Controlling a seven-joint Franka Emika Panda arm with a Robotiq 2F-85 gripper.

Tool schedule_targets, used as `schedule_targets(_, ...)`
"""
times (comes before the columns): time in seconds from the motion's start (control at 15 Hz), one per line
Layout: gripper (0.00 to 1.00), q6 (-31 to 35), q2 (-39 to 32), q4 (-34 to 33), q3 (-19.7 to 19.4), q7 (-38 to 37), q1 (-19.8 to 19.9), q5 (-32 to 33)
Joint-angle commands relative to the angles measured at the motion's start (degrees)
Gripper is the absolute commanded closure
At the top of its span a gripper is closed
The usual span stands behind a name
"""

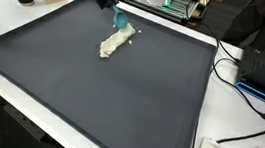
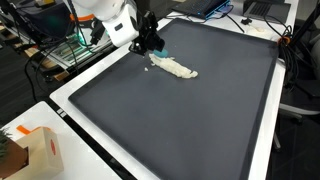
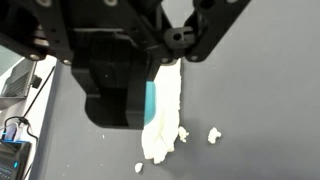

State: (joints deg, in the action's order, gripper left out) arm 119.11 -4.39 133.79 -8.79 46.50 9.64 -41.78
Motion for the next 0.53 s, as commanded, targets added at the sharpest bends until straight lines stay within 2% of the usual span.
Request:
schedule_targets(0.0, 0.75, 2.8, 4.8, 1.7, 1.2, -10.3, -1.7, 7.2)
schedule_targets(0.47, 0.75, 1.3, 9.4, 0.3, 3.5, -27.6, -4.1, 21.0)
